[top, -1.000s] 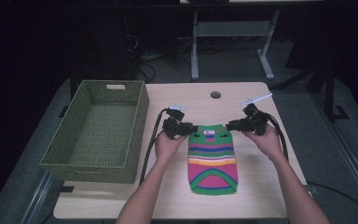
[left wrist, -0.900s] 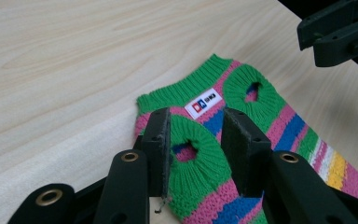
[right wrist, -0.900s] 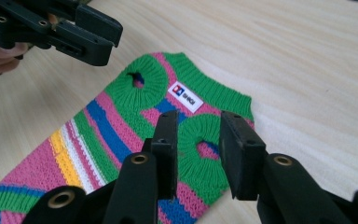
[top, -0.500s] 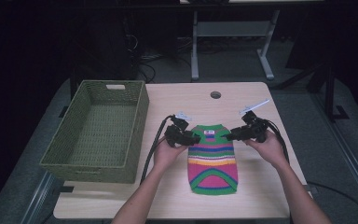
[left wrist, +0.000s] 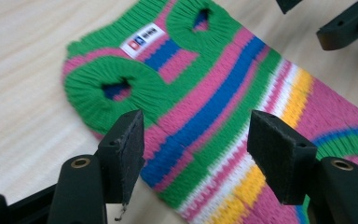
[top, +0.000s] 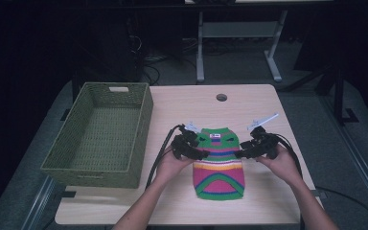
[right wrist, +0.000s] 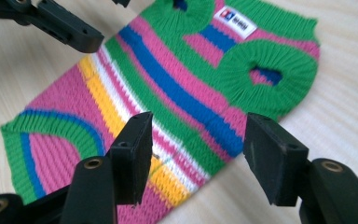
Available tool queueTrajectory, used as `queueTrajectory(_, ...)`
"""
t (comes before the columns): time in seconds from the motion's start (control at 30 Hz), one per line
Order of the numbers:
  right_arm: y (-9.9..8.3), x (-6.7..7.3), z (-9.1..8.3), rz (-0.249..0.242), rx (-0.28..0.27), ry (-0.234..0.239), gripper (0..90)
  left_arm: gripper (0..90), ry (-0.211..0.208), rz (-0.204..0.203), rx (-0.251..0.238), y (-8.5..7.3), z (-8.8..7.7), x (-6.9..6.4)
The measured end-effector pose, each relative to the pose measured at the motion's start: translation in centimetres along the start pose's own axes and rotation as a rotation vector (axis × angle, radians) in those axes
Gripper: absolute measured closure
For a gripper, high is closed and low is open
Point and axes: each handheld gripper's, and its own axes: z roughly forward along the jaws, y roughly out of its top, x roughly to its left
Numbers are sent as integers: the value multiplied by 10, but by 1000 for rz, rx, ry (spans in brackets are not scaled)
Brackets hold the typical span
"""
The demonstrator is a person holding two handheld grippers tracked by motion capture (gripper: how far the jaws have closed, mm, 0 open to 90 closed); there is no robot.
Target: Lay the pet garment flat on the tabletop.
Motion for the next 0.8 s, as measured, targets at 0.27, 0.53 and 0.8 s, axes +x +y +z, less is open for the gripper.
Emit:
queueTrajectory(0.27, -19, 14, 1, -18, 8, 12, 468, 405, -32, 40, 37, -12, -3, -15)
queueTrajectory(0.53, -34, 27, 3, -48, 30, 15, 518, 440, -48, 56, 47, -25, -11, -24)
queueTrajectory(0.8, -44, 38, 5, -70, 30, 8, 708, 676, -62, 137, 100, -37, -11, -31)
